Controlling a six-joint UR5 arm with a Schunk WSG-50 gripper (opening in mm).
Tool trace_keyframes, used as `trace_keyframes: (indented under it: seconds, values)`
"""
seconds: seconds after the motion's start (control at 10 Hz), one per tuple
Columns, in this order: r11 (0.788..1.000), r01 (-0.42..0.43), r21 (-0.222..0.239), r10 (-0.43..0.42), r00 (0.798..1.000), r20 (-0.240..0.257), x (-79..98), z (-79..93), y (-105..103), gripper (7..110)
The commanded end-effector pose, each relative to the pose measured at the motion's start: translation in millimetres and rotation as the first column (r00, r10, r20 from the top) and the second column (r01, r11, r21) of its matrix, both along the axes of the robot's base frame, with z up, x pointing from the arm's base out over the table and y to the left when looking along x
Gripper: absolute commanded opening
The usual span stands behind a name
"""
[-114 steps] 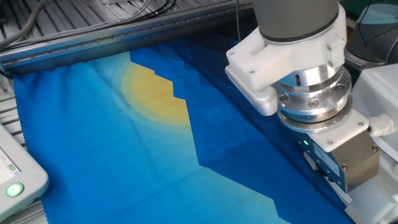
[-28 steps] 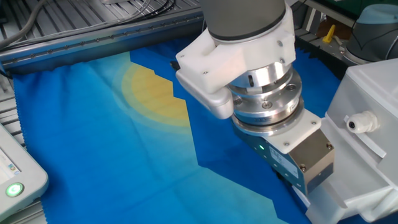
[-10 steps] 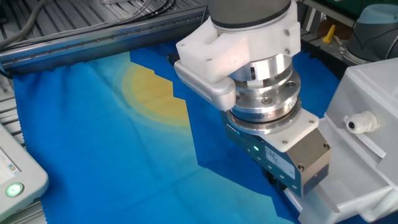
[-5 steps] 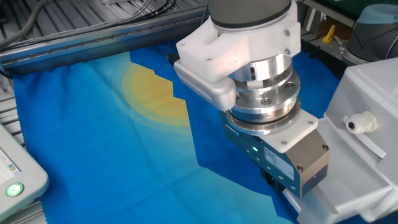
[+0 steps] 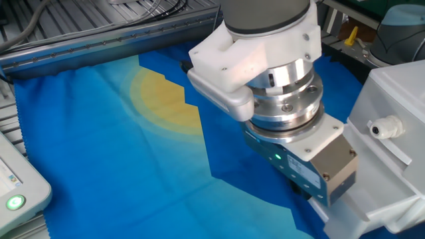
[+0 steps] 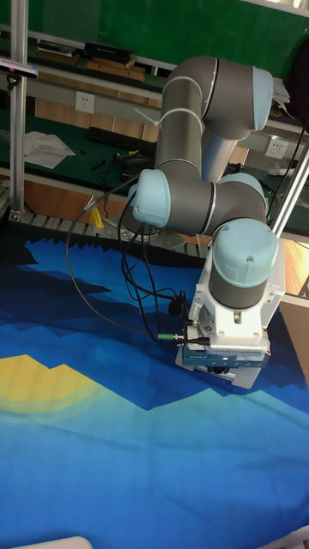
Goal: Grasp the handle and open the drawer
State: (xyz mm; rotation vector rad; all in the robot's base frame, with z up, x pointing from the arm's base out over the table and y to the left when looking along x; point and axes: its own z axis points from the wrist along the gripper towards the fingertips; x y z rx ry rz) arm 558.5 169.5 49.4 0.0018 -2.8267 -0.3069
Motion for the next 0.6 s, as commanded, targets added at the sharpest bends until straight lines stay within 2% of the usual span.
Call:
trace_keyframes:
  seconds: [0.0,0.2,0.5]
  values:
    - [1.000,-0.007,0.022,0.007,1.000,0.005,2.4,4.1,0.5,66]
    - [0.998,-0.054,0.023,0.051,0.992,0.119,27.0,-1.3,-1.9,66]
    - [0.998,-0.060,0.021,0.055,0.979,0.195,45.1,-3.9,-0.8,66]
